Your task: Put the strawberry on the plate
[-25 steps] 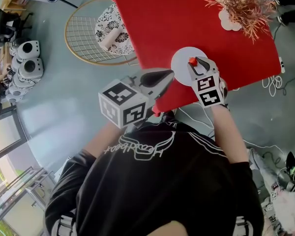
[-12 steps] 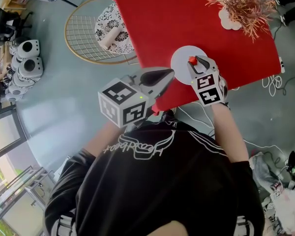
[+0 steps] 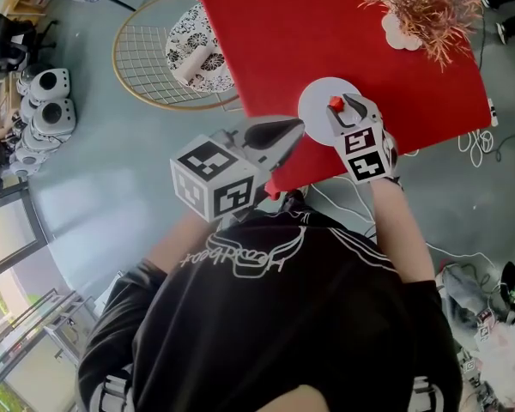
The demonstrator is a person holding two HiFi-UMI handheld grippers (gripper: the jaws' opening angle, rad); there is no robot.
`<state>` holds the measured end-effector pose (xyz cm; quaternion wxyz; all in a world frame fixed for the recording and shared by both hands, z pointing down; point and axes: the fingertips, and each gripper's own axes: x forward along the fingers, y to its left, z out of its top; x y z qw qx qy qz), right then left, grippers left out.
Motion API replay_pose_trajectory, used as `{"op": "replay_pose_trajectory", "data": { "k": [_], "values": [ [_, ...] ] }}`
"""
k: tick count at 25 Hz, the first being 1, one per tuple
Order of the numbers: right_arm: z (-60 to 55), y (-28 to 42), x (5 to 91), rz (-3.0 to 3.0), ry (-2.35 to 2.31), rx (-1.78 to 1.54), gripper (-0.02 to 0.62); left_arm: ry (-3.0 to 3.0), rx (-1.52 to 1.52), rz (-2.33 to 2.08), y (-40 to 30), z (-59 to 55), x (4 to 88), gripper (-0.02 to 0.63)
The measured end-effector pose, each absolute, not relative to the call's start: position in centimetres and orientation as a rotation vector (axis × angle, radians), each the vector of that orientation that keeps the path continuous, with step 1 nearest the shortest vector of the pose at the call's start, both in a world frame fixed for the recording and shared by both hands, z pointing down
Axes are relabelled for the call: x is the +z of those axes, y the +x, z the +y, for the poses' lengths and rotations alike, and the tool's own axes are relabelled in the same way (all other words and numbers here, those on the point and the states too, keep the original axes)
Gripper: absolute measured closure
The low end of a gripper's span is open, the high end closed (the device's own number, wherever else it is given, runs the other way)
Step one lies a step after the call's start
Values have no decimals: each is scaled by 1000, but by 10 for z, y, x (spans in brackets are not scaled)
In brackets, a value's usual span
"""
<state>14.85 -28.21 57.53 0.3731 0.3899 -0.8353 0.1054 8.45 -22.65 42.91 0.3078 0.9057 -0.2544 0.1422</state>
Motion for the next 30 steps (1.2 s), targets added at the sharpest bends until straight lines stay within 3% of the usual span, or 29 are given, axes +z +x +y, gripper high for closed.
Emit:
{"op": "replay_pose_trajectory", "data": {
  "k": [12, 21, 26, 30],
  "values": [
    [-276, 149, 553, -2200, 1075, 341, 440, 2398, 369, -649, 83, -223, 428, 600],
    [-232, 141, 476, -2346, 1210, 368, 444, 2464, 362, -579, 77, -202, 405, 600],
    [-193, 131, 413, -2425, 1329, 312, 539, 2506, 354, -548, 59, -175, 382, 600],
    [-157, 121, 364, -2461, 1421, 208, 571, 2582, 309, -491, 48, -154, 359, 600]
  ]
}}
